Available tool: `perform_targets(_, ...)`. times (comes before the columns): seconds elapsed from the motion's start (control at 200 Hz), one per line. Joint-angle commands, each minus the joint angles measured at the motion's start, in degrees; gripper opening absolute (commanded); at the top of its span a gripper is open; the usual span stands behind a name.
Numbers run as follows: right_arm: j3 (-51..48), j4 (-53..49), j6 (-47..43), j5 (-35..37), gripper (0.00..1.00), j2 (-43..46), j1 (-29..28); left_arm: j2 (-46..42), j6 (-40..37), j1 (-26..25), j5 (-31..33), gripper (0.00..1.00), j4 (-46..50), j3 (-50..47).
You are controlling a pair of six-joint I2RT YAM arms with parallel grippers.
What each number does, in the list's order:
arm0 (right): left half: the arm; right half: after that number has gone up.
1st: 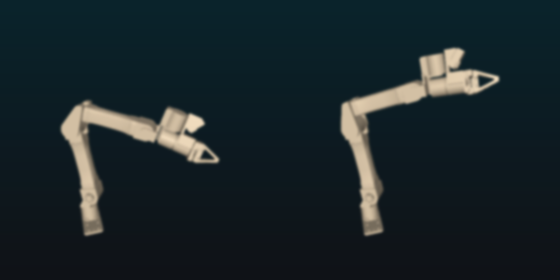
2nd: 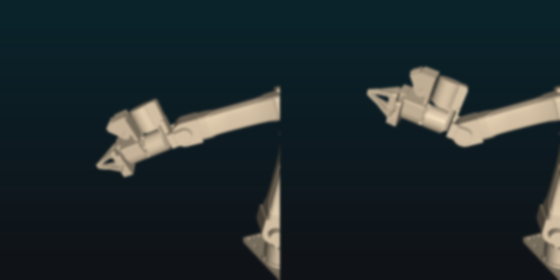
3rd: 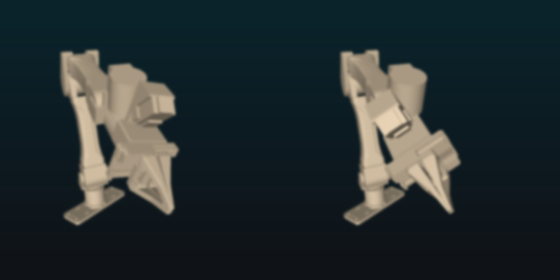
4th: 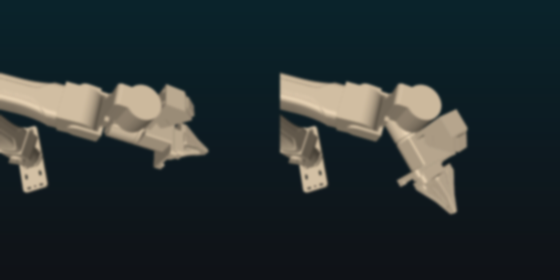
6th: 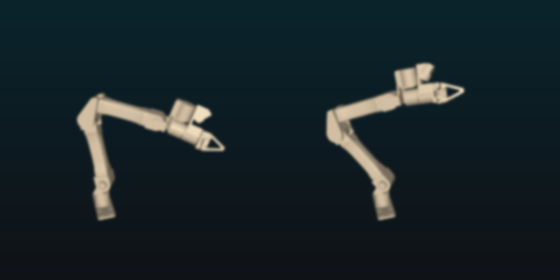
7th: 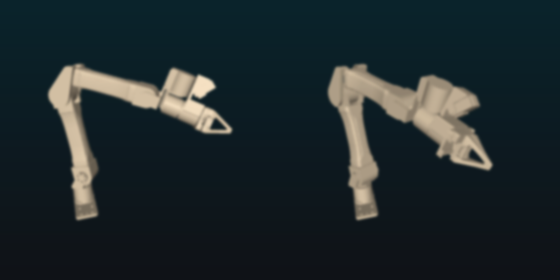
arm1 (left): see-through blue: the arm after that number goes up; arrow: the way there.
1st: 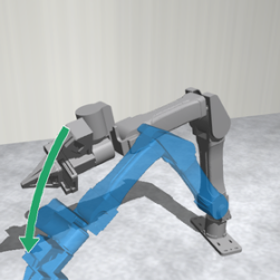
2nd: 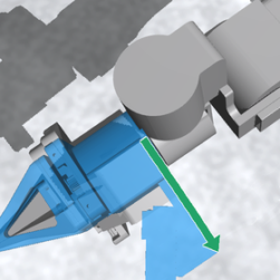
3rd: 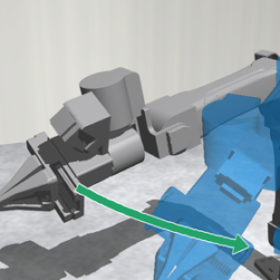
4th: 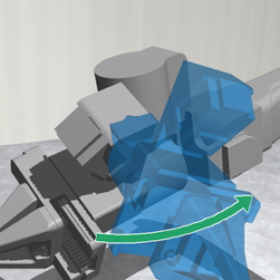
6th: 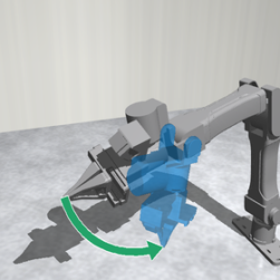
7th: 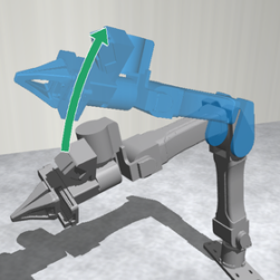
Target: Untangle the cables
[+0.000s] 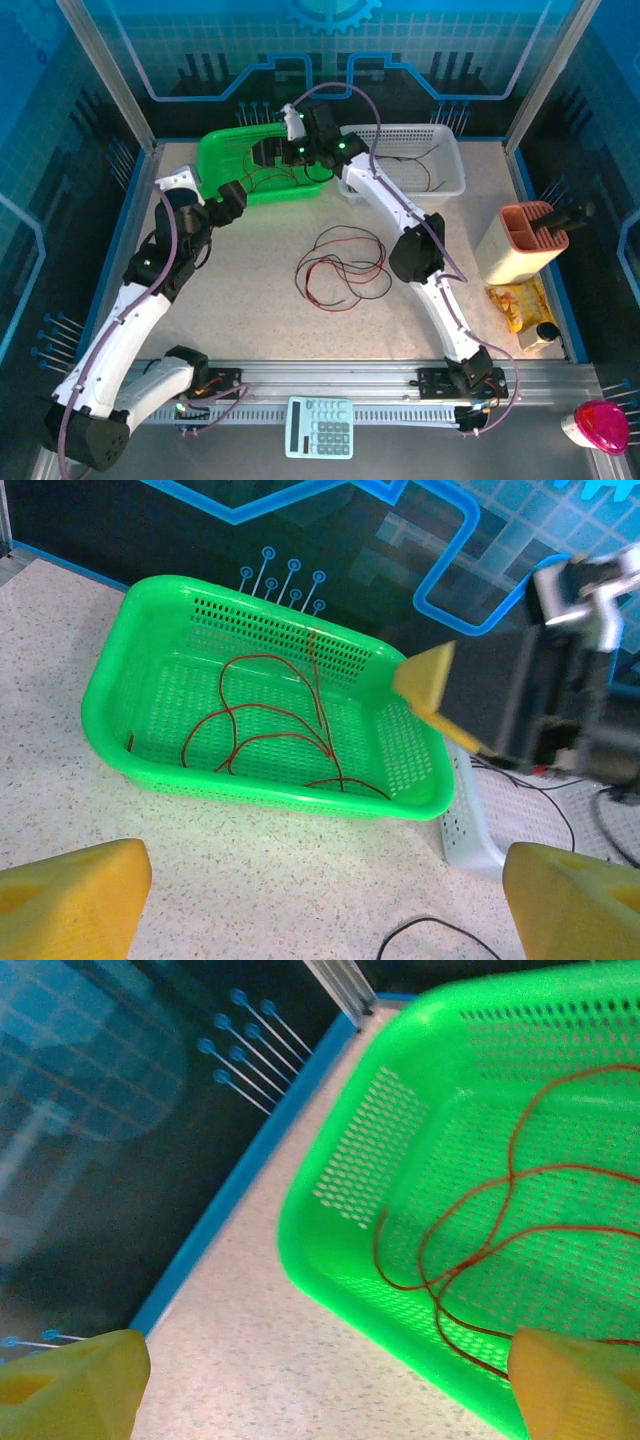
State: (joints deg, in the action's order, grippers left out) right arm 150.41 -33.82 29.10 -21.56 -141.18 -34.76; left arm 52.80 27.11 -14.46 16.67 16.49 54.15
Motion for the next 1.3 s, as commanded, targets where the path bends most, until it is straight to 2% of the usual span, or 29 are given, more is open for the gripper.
perform_targets(0.0, 2.1, 0.8, 0.9, -2.0, 0.93, 5.1, -0.5, -1.2, 0.9, 0.5, 0.4, 0.93, 0.7, -0.3)
perform_targets(0.24, 0.1, 0.7, 0.7, -1.1, 0.92, 11.6, -0.5, -1.6, 0.8, 0.5, 0.6, 0.97, 0.7, -0.3)
perform_targets(0.42, -6.7, -2.6, -1.9, 1.5, 0.9, 17.6, -0.6, -1.2, 0.2, 0.5, -1.7, 0.99, 0.6, -0.4)
perform_targets(0.58, -21.4, -2.9, -5.2, 6.7, 0.89, 27.1, -0.6, -0.9, -1.0, 0.5, -6.5, 0.98, -0.7, -0.8)
perform_targets(0.745, -44.6, 4.0, -5.7, 10.2, 0.89, 40.2, -0.4, -0.1, -0.5, 0.4, -11.5, 0.98, -1.2, -1.2)
perform_targets(0.96, -68.7, 8.2, -4.5, 12.8, 0.85, 52.5, -1.1, 0.5, 2.1, 0.1, -16.2, 0.98, -1.5, -2.9)
perform_targets(1.105, -80.8, 9.0, -4.9, 15.7, 0.77, 57.0, -5.8, 0.0, 1.3, 0.1, -15.1, 0.99, -0.7, -3.6)
perform_targets(1.296, -86.0, 7.6, -5.2, 22.0, 0.63, 54.2, -14.9, -0.5, 1.3, 0.2, -11.1, 0.99, 1.0, -3.2)
